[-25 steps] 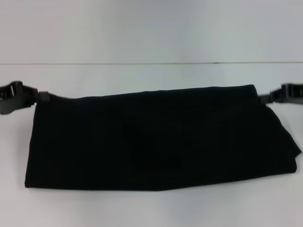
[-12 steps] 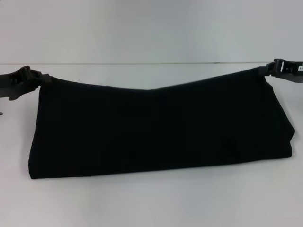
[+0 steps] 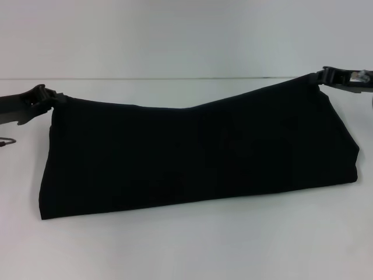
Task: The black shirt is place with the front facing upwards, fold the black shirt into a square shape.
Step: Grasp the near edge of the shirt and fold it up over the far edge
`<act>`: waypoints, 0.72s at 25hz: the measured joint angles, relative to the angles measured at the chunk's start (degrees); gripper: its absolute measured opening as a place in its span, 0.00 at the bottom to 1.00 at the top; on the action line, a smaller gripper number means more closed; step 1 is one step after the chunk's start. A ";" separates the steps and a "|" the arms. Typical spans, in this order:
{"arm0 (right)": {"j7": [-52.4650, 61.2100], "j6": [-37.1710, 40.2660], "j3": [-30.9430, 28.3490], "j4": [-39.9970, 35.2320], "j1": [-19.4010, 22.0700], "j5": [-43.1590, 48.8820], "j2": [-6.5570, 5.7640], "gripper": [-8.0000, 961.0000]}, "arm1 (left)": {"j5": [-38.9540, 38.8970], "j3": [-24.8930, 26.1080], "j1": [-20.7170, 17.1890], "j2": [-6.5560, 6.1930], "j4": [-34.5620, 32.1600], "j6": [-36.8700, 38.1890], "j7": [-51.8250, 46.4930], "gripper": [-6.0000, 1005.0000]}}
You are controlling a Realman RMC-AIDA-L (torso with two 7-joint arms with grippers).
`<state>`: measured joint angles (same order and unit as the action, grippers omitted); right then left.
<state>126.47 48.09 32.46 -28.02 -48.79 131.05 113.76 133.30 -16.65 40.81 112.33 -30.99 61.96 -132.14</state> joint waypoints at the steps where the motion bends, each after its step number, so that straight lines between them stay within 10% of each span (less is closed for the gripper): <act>1: -0.15 -1.68 0.55 0.01 -0.15 -0.01 0.53 0.03 | 0.01 0.02 0.09 0.36 0.06 -1.14 0.11 0.06; 9: -3.57 -17.71 5.13 1.22 -1.53 -0.34 5.53 0.10 | -2.22 0.01 0.58 4.19 0.15 -10.77 3.17 0.06; 18: -11.04 -18.71 5.22 3.18 -0.31 -8.98 5.74 0.42 | -10.79 0.37 -0.62 5.97 1.73 -14.52 11.40 0.23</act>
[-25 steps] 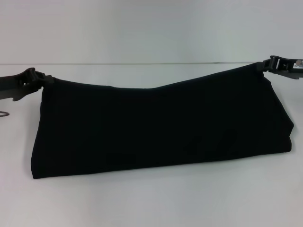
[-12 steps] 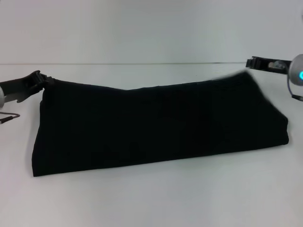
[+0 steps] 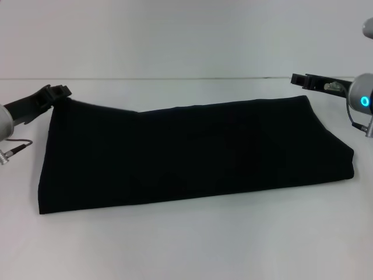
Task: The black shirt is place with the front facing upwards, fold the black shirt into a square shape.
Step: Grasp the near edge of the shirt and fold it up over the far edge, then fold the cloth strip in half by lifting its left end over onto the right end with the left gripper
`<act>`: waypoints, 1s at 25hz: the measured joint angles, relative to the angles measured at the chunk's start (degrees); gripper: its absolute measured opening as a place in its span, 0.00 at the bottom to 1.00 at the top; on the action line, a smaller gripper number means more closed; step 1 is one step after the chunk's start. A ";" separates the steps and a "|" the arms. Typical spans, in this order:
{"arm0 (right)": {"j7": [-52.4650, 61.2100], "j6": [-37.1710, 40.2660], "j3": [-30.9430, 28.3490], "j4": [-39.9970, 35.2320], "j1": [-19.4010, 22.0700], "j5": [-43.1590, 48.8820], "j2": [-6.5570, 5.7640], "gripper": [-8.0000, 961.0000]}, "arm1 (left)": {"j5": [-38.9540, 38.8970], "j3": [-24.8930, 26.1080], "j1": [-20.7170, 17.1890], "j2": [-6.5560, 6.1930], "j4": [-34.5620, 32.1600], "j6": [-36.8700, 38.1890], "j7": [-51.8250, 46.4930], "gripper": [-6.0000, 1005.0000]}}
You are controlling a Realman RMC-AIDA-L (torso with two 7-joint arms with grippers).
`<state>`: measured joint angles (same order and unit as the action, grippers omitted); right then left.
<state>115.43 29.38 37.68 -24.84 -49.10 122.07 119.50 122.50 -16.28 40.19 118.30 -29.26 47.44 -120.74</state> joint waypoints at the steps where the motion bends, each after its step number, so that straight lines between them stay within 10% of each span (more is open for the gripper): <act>1: -0.77 1.70 0.00 -0.31 0.63 -1.26 -0.20 0.44 | -0.20 0.01 -0.13 -0.07 0.02 -0.12 0.00 0.25; 11: -20.43 27.43 -0.18 -1.70 8.17 -10.11 -1.72 0.66 | -0.52 -0.21 -2.82 -2.51 0.36 3.35 -2.81 0.47; 19: -46.05 44.82 -0.17 -1.91 13.72 -10.12 -0.86 0.64 | 3.40 -2.49 -7.97 -9.58 -0.13 31.52 -12.54 0.87; 25: -54.96 46.65 -0.07 -1.17 15.03 -9.99 0.29 0.72 | 3.69 -3.04 -12.93 -10.03 -2.48 41.83 -19.28 0.87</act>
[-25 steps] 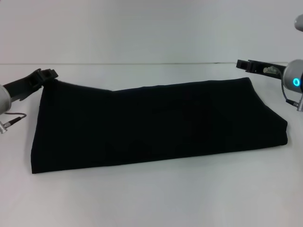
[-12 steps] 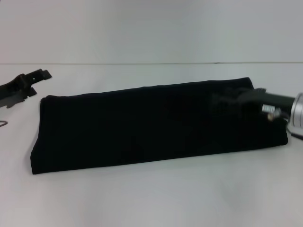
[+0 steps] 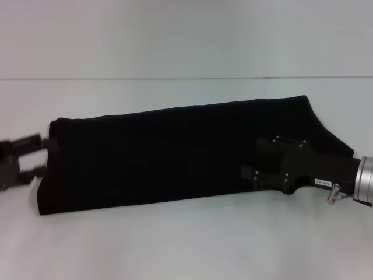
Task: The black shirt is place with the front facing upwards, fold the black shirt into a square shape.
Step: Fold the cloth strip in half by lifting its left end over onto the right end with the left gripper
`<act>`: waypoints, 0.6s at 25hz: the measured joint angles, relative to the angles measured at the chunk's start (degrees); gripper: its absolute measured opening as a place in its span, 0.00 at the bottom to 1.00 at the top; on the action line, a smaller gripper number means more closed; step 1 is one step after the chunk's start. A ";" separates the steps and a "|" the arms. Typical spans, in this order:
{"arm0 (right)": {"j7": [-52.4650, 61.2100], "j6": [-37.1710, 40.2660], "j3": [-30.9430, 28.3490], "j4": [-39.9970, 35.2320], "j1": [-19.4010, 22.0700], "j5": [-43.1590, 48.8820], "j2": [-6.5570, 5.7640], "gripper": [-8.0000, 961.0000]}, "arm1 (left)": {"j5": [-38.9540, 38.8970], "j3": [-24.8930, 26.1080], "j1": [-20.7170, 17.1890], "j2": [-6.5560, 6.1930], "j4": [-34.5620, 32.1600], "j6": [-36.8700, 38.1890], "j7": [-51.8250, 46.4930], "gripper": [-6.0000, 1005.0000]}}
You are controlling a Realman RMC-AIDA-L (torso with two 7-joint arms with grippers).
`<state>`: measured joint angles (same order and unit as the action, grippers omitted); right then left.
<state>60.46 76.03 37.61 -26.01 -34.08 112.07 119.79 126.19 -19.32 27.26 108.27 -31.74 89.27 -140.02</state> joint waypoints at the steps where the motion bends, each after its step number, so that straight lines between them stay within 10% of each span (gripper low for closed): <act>1: -1.06 0.14 0.01 0.20 0.05 -0.01 0.05 0.76 | 0.22 -0.09 -0.84 0.12 -0.13 0.45 -1.03 0.87; 5: -2.57 0.62 0.34 0.91 0.12 0.11 0.14 0.92 | 2.61 0.17 -2.87 0.54 -0.16 0.74 -5.01 0.87; 15: -3.34 0.76 0.89 1.65 0.39 -0.04 0.18 0.97 | 4.16 0.46 -4.28 1.16 1.78 -1.47 -10.82 0.87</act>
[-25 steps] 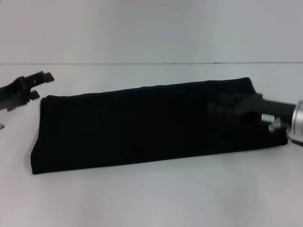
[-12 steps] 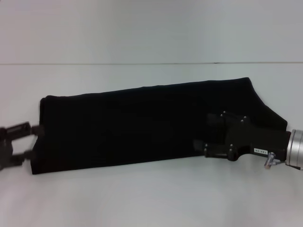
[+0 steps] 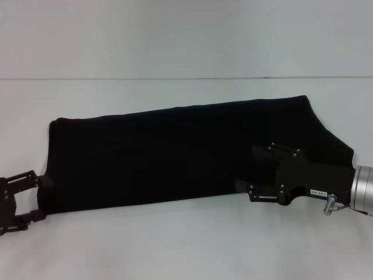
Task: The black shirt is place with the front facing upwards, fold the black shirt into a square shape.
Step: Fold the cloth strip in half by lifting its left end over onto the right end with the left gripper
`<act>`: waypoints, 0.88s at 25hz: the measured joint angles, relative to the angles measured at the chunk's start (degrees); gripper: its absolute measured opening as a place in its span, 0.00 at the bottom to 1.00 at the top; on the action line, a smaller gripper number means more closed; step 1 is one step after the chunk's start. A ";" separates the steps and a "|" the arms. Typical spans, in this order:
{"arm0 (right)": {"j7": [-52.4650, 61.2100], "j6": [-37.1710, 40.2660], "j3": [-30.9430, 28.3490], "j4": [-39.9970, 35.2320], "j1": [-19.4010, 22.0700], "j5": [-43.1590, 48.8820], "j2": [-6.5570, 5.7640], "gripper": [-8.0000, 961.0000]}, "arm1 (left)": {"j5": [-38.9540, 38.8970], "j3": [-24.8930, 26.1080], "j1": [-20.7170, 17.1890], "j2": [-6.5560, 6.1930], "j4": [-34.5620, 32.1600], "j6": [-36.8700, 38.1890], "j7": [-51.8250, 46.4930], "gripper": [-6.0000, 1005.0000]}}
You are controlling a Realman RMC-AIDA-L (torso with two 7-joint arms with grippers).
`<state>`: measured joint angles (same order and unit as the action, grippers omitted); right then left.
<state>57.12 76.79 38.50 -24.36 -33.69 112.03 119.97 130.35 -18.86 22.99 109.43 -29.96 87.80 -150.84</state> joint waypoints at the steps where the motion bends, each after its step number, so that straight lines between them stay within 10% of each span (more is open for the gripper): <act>1: 0.00 0.00 0.00 0.01 0.03 -0.10 0.00 0.97 | 0.11 -0.04 -0.05 0.07 0.12 -0.47 -0.23 0.87; 22: 0.36 0.12 -0.19 0.23 0.20 -0.24 0.00 0.97 | 1.64 -0.27 1.49 0.22 3.35 -8.79 -1.12 0.87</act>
<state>57.48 76.91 38.31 -24.14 -33.48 111.79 119.97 131.99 -19.13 24.48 109.65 -26.60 79.00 -151.96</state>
